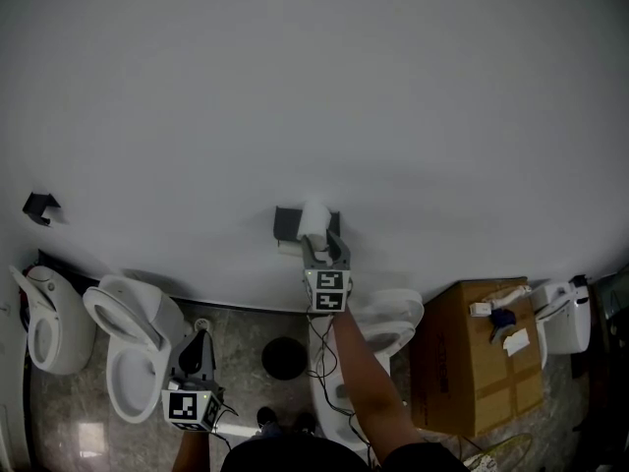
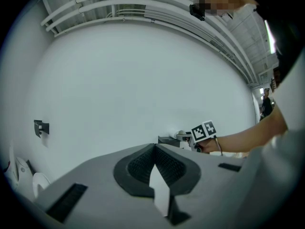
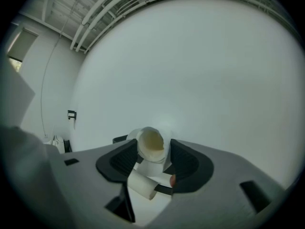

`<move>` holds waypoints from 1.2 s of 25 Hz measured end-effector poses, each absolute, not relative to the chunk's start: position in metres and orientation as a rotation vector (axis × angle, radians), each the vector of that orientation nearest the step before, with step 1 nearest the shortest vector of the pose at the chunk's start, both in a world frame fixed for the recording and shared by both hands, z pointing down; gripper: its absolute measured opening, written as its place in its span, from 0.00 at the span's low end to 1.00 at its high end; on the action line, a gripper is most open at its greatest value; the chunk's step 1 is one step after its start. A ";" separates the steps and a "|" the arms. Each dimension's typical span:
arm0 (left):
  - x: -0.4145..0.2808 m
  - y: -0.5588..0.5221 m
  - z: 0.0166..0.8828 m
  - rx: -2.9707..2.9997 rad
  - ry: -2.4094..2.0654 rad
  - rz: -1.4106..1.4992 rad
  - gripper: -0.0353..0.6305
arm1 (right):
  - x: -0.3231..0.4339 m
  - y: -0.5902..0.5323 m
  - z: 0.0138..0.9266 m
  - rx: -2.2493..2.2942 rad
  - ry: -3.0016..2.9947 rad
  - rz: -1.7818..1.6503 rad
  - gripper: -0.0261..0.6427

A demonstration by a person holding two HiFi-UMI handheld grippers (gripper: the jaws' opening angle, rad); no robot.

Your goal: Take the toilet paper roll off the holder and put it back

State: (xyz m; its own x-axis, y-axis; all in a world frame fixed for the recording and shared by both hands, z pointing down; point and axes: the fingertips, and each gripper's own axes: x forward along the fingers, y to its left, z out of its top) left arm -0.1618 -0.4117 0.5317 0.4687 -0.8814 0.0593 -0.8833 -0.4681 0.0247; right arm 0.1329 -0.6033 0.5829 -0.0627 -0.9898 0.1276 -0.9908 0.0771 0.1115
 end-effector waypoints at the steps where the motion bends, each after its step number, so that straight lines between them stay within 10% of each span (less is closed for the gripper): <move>1: -0.160 -0.410 0.530 2.641 -1.578 0.061 0.06 | 0.132 -0.603 0.583 2.022 -2.180 0.008 0.36; 30: -0.156 -0.404 0.534 2.669 -1.546 0.019 0.06 | 0.124 -0.563 0.470 2.093 -2.272 -0.260 0.36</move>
State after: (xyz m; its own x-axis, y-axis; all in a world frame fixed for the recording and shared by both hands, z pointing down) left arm -0.1562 -0.4041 0.5339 0.4979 -0.8663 0.0395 -0.8670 -0.4964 0.0433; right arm 0.1244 -0.5633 0.4699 -0.0879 -0.9927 -0.0826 -0.9857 0.0747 0.1513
